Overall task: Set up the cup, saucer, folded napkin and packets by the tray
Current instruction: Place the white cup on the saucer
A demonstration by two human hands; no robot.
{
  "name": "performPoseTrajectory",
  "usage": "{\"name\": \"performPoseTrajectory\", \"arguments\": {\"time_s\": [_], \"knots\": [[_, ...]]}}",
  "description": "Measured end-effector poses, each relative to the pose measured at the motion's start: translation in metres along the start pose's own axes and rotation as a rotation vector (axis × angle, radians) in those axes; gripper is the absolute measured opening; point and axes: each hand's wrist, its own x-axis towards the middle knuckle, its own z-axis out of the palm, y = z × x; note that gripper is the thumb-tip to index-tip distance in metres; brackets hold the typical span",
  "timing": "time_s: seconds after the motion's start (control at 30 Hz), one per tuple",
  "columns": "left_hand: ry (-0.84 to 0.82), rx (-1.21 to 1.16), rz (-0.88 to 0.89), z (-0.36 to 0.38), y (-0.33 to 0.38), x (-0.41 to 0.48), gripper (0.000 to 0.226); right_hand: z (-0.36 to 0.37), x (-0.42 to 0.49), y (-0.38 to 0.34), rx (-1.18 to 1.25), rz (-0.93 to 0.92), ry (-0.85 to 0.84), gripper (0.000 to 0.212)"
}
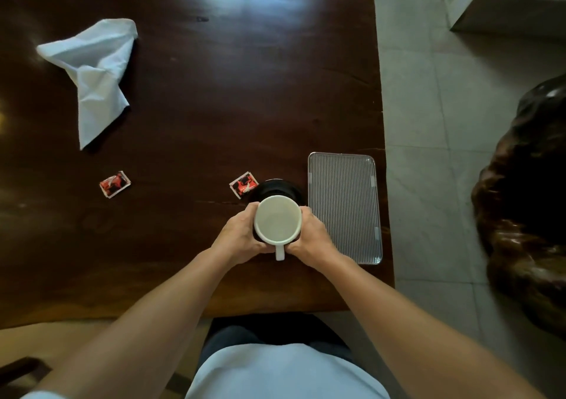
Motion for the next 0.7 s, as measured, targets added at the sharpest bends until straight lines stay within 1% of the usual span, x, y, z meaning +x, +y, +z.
{"name": "performPoseTrajectory", "arguments": {"time_s": [0.27,0.43,0.7], "knots": [[-0.051,0.042,-0.026,0.01,-0.002,0.009,0.089,0.003,0.004,0.013,0.004,0.063,0.006,0.074],[-0.051,0.077,-0.026,0.004,0.002,0.019,0.09,0.001,0.014,0.009,0.014,0.04,-0.001,0.082],[-0.058,0.042,-0.043,-0.002,0.0,0.031,0.093,0.006,0.031,0.008,-0.002,0.058,-0.027,0.087]]}}
